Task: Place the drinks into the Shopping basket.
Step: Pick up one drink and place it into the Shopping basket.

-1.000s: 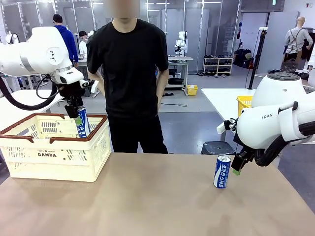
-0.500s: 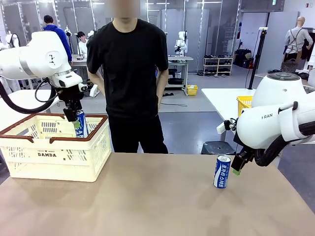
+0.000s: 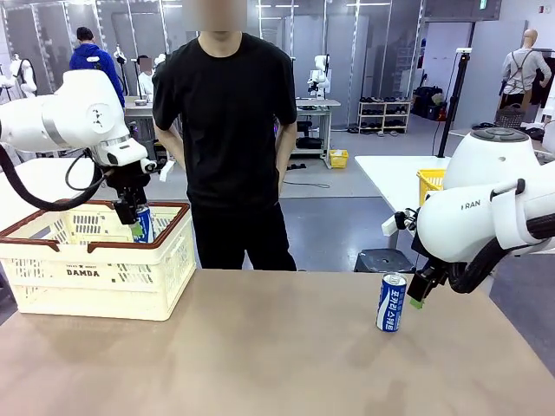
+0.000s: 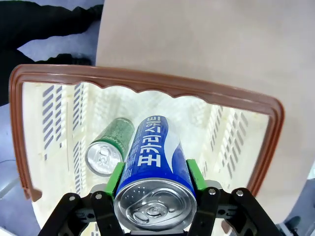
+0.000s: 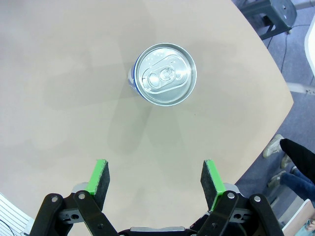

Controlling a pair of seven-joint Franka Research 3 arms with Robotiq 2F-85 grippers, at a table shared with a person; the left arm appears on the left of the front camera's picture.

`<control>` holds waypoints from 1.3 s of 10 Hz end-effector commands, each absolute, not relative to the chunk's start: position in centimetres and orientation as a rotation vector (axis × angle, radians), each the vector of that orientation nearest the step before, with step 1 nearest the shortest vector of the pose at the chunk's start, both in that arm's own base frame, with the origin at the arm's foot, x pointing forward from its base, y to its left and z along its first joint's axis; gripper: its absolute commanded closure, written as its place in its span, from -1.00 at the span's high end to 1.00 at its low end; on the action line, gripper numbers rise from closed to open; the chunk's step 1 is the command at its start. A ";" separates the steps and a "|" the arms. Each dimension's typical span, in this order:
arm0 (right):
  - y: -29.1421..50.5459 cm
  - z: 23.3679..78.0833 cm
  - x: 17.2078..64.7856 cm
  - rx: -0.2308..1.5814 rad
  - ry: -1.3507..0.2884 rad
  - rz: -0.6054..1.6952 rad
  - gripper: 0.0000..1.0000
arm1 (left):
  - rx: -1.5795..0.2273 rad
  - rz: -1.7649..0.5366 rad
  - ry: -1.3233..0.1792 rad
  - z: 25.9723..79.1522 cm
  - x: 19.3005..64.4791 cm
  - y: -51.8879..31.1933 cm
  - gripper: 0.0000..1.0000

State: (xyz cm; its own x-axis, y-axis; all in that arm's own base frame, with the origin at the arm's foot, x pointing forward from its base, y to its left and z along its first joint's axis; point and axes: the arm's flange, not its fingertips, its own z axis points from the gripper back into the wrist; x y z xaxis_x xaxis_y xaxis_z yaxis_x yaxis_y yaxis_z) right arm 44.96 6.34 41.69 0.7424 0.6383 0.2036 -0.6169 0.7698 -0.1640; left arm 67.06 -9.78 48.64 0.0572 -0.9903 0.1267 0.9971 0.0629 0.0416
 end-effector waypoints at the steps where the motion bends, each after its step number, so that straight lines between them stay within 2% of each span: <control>1: 6.3 41.7 44.9 -0.087 -0.255 0.687 0.87 | -0.035 -1.543 -0.126 47.8 68.1 -8.9 0.17; 4: 6.3 41.7 44.9 -0.087 -0.255 0.687 0.87 | -0.032 -1.583 -0.051 44.4 68.7 -8.3 0.17; 13: 6.3 41.7 44.9 -0.087 -0.255 0.687 0.87 | -0.089 -1.670 -0.057 37.5 69.1 -7.2 0.17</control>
